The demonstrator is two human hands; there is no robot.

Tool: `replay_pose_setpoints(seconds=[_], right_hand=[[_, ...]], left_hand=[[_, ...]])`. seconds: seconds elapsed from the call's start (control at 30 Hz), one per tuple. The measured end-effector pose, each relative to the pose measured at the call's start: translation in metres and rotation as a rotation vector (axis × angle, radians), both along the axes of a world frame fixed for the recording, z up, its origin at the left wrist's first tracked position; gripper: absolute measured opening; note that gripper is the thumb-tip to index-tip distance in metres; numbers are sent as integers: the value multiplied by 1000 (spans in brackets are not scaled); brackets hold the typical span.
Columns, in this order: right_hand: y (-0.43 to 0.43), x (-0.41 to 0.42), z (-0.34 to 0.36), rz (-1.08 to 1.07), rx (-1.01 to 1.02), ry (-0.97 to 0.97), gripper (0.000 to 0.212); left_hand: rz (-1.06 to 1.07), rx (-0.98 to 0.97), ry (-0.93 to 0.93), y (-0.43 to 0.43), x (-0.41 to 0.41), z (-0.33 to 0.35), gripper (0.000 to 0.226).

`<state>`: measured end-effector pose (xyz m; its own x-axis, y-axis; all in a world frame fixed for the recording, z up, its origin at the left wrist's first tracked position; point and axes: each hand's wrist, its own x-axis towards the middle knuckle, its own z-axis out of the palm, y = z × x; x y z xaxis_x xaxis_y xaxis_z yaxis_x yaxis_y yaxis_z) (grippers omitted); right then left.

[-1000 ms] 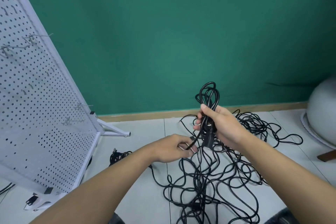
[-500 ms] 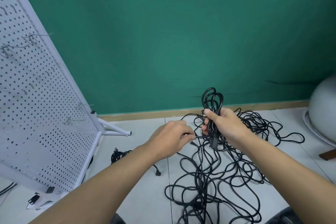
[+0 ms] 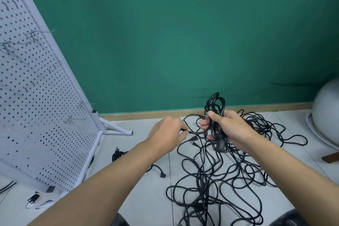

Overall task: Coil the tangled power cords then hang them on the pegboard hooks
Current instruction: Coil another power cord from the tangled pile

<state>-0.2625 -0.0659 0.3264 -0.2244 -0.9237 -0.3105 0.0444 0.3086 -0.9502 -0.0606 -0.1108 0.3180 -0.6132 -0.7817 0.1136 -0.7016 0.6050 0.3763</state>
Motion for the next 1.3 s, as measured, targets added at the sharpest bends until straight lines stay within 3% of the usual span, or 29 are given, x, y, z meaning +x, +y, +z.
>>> replay_pose_setpoints(seconds=[0.17, 0.37, 0.57, 0.7, 0.87, 1.07, 1.23, 1.3], right_hand=[[-4, 2, -5, -11, 13, 53, 22], [-5, 1, -6, -42, 69, 50, 34], [-5, -1, -1, -1, 73, 190, 50], [0, -3, 0, 154, 96, 432, 31], [11, 4, 8, 419, 149, 598, 21], [19, 8, 12, 548, 162, 508, 31], [20, 13, 10, 538, 82, 337, 17], [19, 14, 7, 540, 66, 388, 12]], left_hand=[[-85, 55, -29, 5, -5, -3, 26], [-152, 48, -20, 6, -8, -3, 25], [-198, 134, 158, -3, 2, -4, 14], [-204, 31, 258, -6, 5, -3, 17], [-233, -46, 283, -6, 4, 2, 48], [-259, -72, 263, -14, 10, -3, 57], [-183, -124, 304, -17, 12, -2, 41], [-188, -133, 315, -17, 13, -1, 35]])
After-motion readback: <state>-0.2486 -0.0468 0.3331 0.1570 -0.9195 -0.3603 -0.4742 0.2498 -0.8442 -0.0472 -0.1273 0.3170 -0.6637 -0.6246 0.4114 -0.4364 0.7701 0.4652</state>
